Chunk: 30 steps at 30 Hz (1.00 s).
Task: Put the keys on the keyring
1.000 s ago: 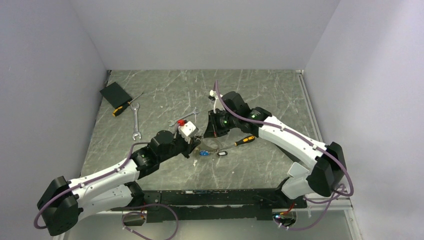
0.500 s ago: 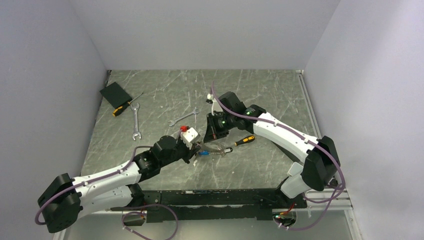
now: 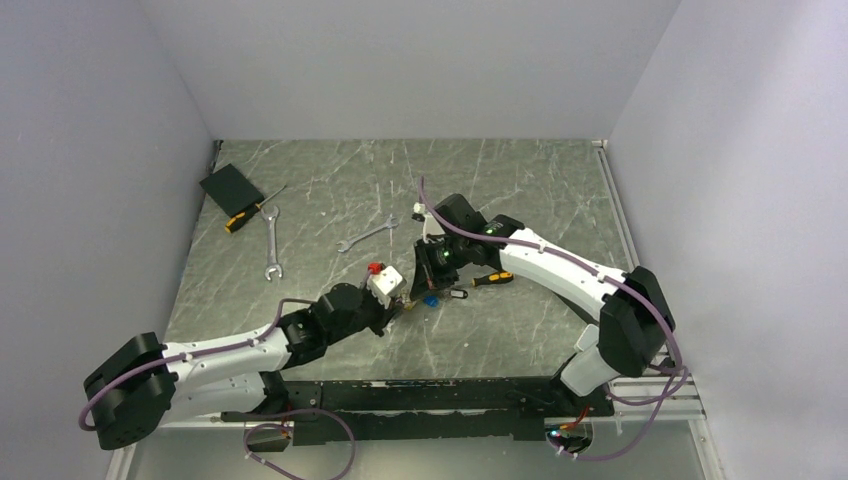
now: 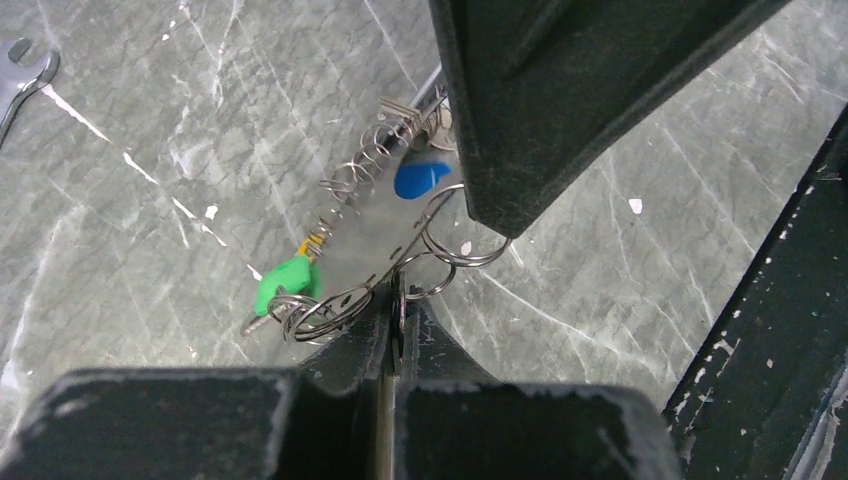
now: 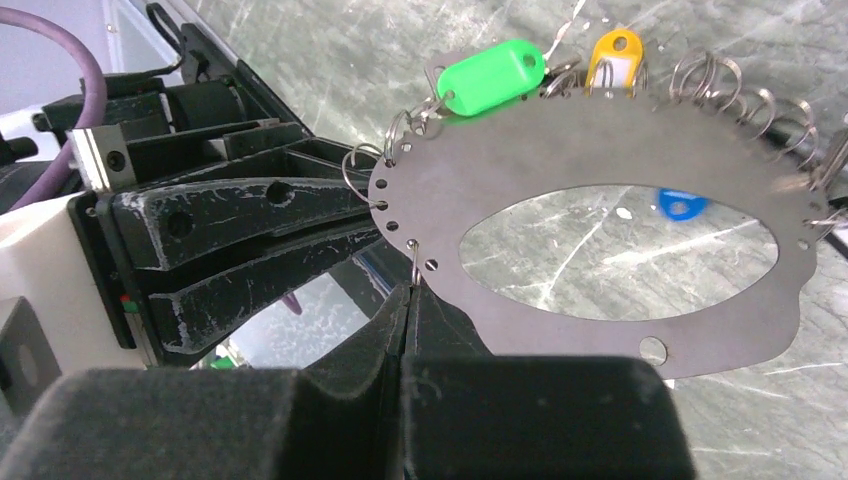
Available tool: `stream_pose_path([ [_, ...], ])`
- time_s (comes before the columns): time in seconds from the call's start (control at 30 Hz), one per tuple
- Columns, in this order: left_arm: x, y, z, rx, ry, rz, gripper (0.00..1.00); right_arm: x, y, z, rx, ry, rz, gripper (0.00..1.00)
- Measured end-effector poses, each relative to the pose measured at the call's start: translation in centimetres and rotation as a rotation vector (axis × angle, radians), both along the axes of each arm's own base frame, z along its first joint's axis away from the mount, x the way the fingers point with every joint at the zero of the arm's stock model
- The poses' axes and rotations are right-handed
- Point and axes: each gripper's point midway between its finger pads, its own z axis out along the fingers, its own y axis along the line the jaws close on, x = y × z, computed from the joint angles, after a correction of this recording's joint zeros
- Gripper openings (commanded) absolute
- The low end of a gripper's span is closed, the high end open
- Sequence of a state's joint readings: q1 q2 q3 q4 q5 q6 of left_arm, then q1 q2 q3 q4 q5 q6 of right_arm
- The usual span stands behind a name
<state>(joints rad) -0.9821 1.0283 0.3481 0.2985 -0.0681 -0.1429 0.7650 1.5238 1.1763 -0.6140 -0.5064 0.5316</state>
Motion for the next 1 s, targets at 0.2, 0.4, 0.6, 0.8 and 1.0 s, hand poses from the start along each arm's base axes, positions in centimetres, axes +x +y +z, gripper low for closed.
stream_pose_path([
  [0.2,0.1,0.5,-0.4,0.023,-0.003,0.022,0.00,-0.5,0.2,-1.2,-0.018,0.048,0.019,0.00],
  [0.4,-0.1,0.7,-1.1,0.049,0.003,0.019,0.00,-0.5,0.3,-2.1,-0.042,0.076,0.034,0.00],
  [0.6,0.2,0.5,-1.5,0.057,0.003,0.027,0.00,-0.3,0.4,-1.6,-0.038,0.059,0.047,0.00],
  [0.8,0.5,0.3,-1.5,0.066,-0.009,0.032,0.00,-0.3,0.4,-1.7,-0.039,0.061,0.048,0.00],
  [1.0,0.6,0.1,-1.5,0.086,-0.021,0.027,0.16,-0.3,0.3,-1.7,-0.042,0.056,0.053,0.00],
])
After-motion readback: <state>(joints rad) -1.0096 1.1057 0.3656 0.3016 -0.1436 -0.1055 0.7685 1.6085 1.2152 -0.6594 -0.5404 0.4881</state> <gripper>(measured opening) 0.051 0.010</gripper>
